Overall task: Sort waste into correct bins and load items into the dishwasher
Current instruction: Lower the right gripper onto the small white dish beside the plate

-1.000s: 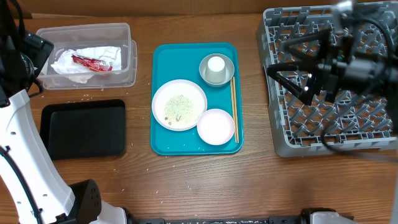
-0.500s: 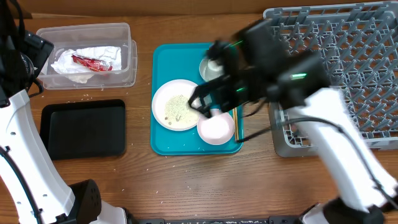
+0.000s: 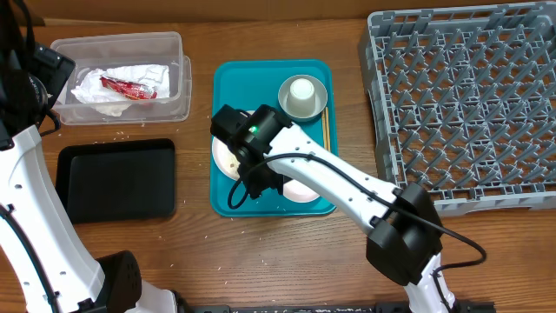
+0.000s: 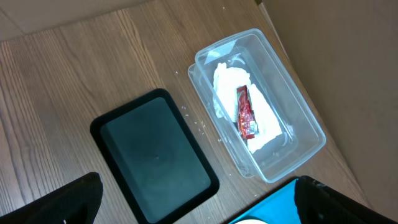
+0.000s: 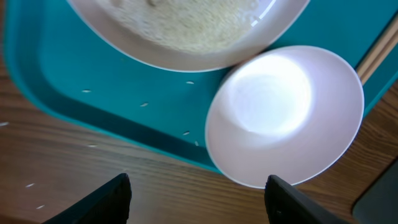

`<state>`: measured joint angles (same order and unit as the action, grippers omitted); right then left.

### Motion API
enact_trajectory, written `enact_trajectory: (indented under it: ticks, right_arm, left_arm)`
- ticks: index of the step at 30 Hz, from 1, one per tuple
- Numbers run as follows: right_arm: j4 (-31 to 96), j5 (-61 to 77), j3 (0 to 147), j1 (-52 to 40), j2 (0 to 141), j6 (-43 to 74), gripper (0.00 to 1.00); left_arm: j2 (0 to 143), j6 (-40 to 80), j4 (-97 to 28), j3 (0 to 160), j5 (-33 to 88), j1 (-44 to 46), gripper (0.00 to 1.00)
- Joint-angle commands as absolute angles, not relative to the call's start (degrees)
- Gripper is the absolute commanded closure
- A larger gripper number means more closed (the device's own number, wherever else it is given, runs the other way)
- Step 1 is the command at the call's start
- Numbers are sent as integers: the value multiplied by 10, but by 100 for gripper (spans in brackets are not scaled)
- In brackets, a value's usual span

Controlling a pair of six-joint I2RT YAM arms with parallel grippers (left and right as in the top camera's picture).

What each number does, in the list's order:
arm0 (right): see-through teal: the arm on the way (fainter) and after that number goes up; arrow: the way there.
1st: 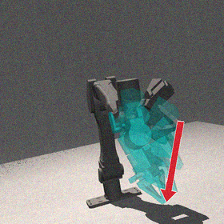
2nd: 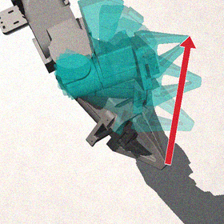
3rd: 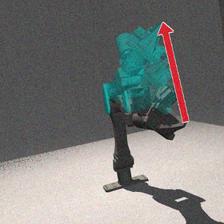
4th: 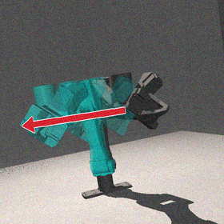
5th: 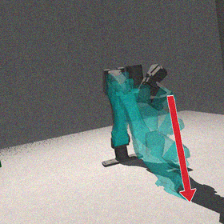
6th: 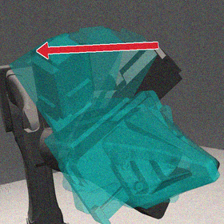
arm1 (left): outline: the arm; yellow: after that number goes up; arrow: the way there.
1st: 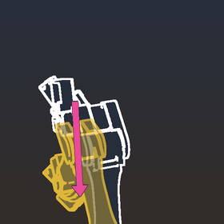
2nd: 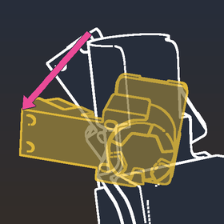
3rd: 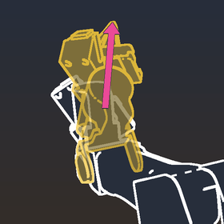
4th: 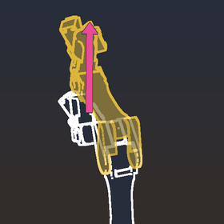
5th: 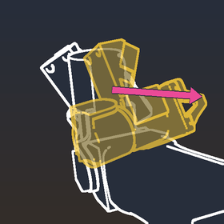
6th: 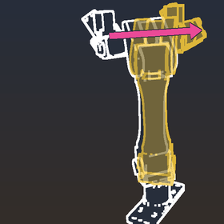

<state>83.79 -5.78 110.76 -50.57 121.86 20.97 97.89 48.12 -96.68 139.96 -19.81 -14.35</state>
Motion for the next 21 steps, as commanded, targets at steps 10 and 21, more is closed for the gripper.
enact_trajectory:
  ticks: [10, 21]
  right_arm:
    - [743, -59, 1007, -502, 1220, 225, 40]
    - [708, -103, 967, -501, 1220, 226, 55]
  left_arm:
    - [981, 493, -968, 1399, -209, -146, 0]
    - [981, 493, -968, 1399, -209, -146, 0]
